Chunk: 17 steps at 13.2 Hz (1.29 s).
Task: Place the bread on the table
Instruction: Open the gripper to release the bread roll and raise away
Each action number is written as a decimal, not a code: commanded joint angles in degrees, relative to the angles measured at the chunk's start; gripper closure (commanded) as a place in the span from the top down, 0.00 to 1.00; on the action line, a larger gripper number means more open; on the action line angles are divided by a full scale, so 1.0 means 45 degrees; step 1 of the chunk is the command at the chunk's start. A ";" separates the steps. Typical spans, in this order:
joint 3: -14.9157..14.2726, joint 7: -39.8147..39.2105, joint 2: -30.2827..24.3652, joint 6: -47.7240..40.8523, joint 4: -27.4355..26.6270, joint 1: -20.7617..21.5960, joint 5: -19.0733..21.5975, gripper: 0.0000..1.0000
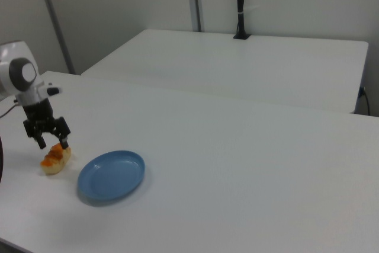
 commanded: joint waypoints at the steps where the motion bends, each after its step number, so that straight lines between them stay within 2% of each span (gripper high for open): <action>1: -0.0212 -0.0292 -0.0439 -0.2259 0.1817 -0.0474 0.0115 1.00; 3: -0.0232 -0.1636 -0.1276 -0.3178 0.2386 -0.1467 0.0115 1.00; 7: -0.0310 -0.4293 -0.2878 -0.3864 0.2387 -0.3772 0.0212 1.00; 8: -0.0330 -0.4898 -0.3210 -0.4059 0.2387 -0.4241 0.0483 1.00; 9: -0.0330 -0.5291 -0.3543 -0.4215 0.2387 -0.4749 0.0776 1.00; 11: -0.0330 -0.5393 -0.4129 -0.4314 0.2387 -0.5687 0.0818 1.00; 13: -0.0330 -0.5412 -0.4542 -0.4722 0.2387 -0.6275 0.0818 1.00; 17: -0.0330 -0.5373 -0.4561 -0.5035 0.2407 -0.6336 0.0818 1.00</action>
